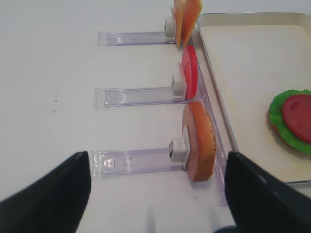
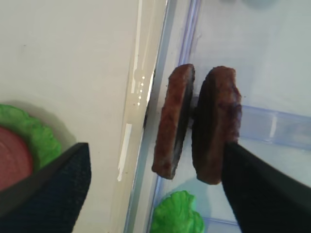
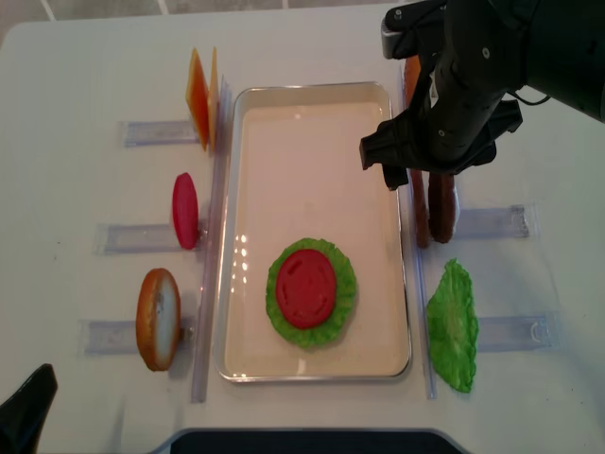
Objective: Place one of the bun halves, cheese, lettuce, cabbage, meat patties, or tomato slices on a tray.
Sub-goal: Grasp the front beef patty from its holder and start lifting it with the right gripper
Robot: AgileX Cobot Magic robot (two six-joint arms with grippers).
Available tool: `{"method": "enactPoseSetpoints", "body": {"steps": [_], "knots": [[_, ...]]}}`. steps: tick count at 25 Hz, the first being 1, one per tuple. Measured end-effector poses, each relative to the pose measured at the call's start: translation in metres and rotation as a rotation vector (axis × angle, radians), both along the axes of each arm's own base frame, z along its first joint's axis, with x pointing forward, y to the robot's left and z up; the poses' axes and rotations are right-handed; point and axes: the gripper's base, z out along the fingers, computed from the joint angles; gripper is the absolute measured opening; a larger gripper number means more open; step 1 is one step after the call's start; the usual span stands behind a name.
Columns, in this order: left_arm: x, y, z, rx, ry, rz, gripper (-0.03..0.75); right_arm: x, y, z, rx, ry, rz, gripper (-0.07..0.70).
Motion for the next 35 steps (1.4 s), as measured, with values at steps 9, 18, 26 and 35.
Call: {"method": "enactPoseSetpoints", "body": {"steps": [9,18,26,35], "knots": [[0.000,0.000,0.000,-0.002,0.000,0.001,0.660,-0.007,0.012,-0.002,0.027,0.027,0.032,0.555],[0.000,0.000,0.000,-0.003,0.000,0.002,0.660,-0.001,0.016,-0.022,-0.021,0.061,0.053,0.555],[0.000,0.000,0.000,-0.003,0.000,0.002,0.660,0.003,0.013,-0.025,-0.058,0.043,0.062,0.555],[0.000,0.000,0.000,-0.004,0.000,0.002,0.660,0.009,0.015,-0.036,-0.073,0.060,0.068,0.555]]}}
